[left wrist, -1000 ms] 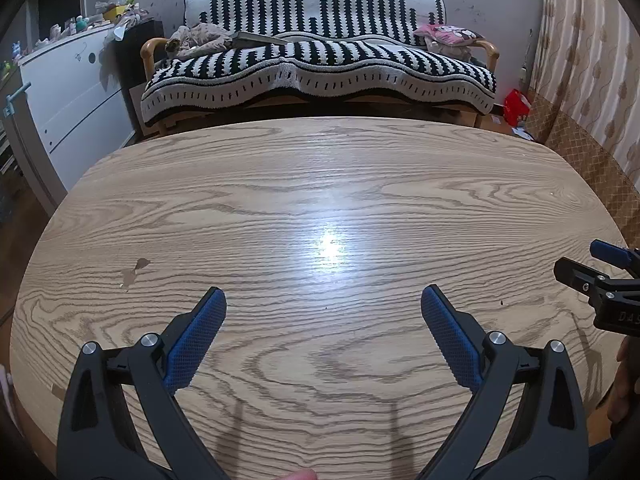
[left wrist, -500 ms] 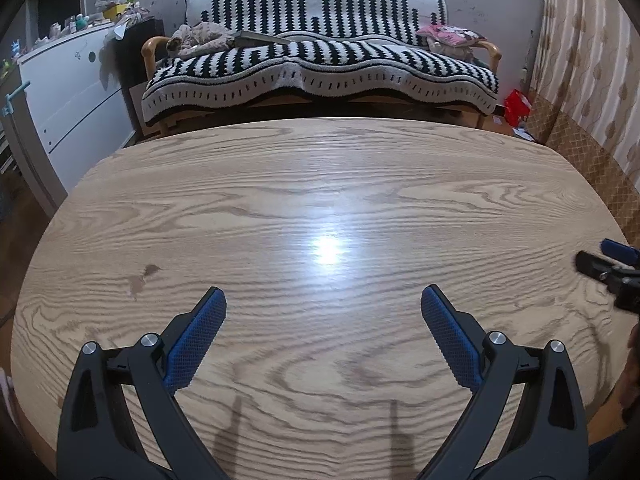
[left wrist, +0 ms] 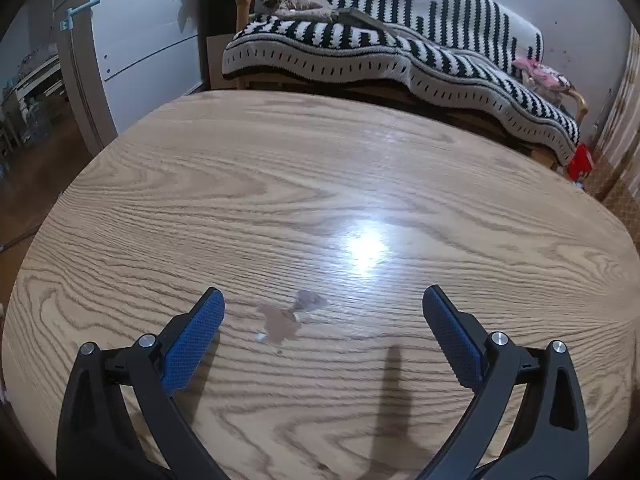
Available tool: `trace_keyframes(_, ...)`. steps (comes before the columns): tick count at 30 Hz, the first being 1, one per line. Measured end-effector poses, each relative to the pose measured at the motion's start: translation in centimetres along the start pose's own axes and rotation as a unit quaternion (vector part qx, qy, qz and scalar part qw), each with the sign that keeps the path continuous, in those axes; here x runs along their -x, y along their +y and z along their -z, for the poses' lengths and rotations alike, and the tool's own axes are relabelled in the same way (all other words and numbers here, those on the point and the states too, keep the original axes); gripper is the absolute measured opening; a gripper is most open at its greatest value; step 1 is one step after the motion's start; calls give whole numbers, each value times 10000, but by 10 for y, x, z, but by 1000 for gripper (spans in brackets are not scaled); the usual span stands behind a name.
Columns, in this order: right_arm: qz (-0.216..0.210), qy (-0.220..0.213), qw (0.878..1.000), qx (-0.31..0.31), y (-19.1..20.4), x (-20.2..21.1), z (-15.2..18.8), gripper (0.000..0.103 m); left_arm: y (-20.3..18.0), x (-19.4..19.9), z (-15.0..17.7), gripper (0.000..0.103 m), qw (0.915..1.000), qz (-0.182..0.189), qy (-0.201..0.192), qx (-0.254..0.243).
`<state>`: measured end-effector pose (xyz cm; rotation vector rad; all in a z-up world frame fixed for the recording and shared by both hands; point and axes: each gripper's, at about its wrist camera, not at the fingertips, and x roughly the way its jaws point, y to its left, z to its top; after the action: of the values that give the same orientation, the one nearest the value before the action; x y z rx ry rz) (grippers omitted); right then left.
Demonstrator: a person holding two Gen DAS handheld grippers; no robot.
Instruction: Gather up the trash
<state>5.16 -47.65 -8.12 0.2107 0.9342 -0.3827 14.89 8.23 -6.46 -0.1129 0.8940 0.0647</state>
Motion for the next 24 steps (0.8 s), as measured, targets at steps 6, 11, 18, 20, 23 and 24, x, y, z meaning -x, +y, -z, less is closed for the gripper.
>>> trace_keyframes(6,-66,99,9999,6,-5,-17,3,96,-10,-18,0,97,9987,-285,249,-356)
trace_keyframes(11,-45,58,10000,-31,-7,-20,5,97,-11,-19,-3,97,9986,-295,253,-369)
trace_keyframes(18,-48,58,10000,-34,-6,-18,6,97,-8,-18,1,97,9987,-279,253,-356)
trace_keyframes(20,-48,58,10000,-34,-6,-18,6,97,-8,-18,1,97,9987,-279,252,-356)
trace_keyframes(23,-48,58,10000,-34,-5,-18,6,97,-9,-18,1,97,9987,-278,252,-357)
trace_keyframes(24,-48,58,10000,-34,-5,-18,6,97,-9,-18,1,97,9987,-278,252,-357)
